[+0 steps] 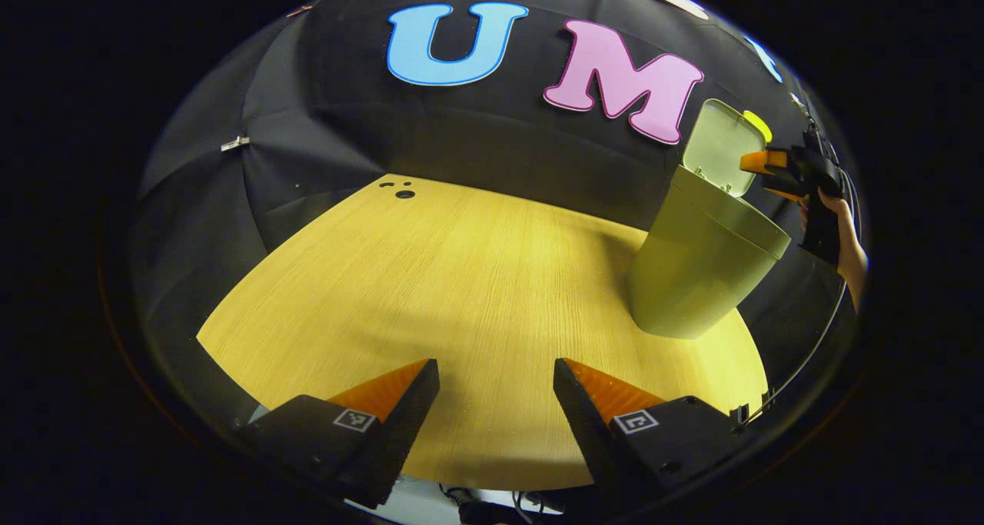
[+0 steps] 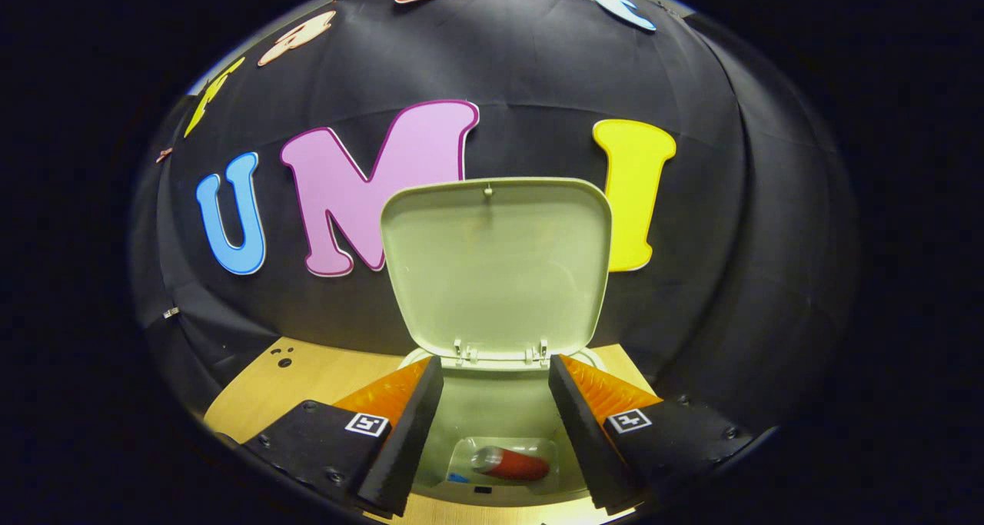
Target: Press the lid of the desktop garbage bin to open it, pick up the crumpled paper on the desktop and throw it into the bin, then pick up the pop can on the desktop and drop it into the bin, and finally close the garbage bin lid.
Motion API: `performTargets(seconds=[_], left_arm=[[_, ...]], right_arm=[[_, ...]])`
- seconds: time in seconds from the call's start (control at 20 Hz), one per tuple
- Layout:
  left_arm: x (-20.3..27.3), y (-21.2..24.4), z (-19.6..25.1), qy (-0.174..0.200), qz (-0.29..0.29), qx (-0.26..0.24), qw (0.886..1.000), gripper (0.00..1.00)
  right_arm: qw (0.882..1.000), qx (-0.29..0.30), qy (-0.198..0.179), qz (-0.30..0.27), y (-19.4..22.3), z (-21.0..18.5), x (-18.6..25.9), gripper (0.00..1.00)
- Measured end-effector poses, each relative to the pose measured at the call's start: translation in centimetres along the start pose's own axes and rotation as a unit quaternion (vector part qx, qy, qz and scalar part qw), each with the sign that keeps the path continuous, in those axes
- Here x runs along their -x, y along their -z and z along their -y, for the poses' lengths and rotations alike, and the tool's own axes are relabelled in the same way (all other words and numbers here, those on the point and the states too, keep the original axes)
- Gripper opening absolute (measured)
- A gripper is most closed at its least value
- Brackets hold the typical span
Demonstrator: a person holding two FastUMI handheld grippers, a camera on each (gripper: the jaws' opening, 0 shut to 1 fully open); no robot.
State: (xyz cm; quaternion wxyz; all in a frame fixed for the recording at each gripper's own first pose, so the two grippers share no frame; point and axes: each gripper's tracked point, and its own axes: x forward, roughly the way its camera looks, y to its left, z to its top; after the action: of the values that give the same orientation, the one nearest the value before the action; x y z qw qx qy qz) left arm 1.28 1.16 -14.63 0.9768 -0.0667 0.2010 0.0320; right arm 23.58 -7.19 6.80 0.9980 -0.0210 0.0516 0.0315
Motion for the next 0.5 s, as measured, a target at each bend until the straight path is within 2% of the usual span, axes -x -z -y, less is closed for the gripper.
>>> performTargets(seconds=[0.25, 0.5], left_arm=[[0.0, 0.1, -0.8, -0.007, -0.001, 0.002, 1.0, 0.96], [0.0, 0.1, -1.1, -0.017, -0.001, 0.002, 1.0, 0.96]], right_arm=[[0.998, 0.014, -0.001, 0.054, -5.6, -0.4, 0.8, 0.87], [0.991, 0.054, 0.002, 0.126, -12.1, -1.2, 1.4, 0.87]])
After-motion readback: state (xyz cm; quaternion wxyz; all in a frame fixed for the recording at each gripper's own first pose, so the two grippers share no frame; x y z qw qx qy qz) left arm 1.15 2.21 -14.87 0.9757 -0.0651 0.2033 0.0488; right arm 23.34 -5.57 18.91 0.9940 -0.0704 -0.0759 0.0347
